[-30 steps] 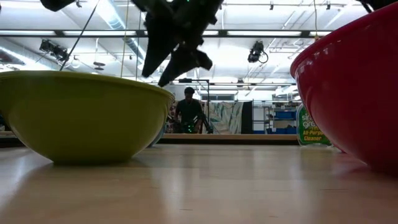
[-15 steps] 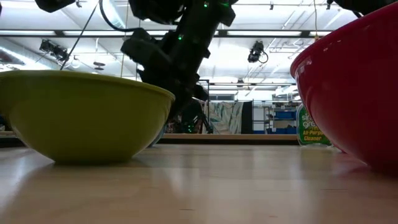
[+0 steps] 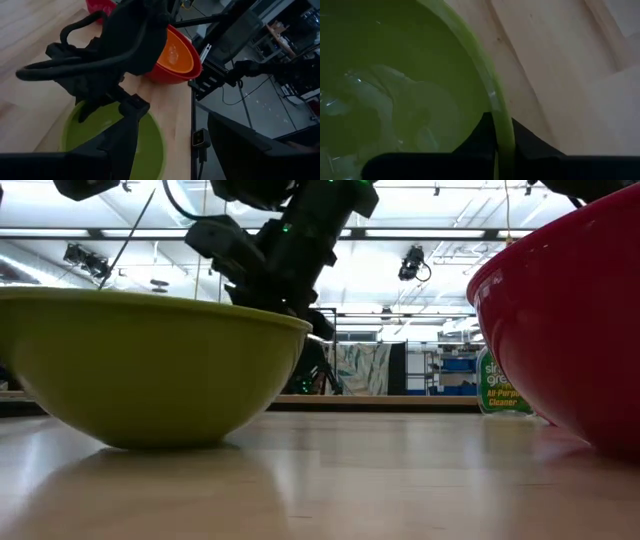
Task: Nest bowls inside each other
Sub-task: Stack the green bowl on the orange bowl
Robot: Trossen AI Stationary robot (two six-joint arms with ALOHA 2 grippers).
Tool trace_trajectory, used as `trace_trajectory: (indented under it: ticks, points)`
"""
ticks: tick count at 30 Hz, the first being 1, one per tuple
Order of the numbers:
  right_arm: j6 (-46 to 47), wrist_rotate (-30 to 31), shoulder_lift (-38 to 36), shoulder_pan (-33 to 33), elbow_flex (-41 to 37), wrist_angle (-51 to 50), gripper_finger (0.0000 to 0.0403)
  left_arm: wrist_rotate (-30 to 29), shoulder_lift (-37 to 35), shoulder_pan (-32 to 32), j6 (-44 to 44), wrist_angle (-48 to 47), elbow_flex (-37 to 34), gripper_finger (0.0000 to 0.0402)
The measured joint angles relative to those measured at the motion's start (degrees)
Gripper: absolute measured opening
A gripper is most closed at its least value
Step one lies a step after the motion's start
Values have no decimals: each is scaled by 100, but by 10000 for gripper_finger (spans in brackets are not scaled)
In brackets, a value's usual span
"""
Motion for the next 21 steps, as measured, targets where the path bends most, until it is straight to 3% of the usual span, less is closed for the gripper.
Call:
trace_trajectory:
  ticks: [12,21]
  points:
    - [-159,16,57,-153,618,-595,23,0,0,0,66,0,0,242]
    - [-725,-779,55,-371,1315,-1394,23,0,0,0,57,2,0,242]
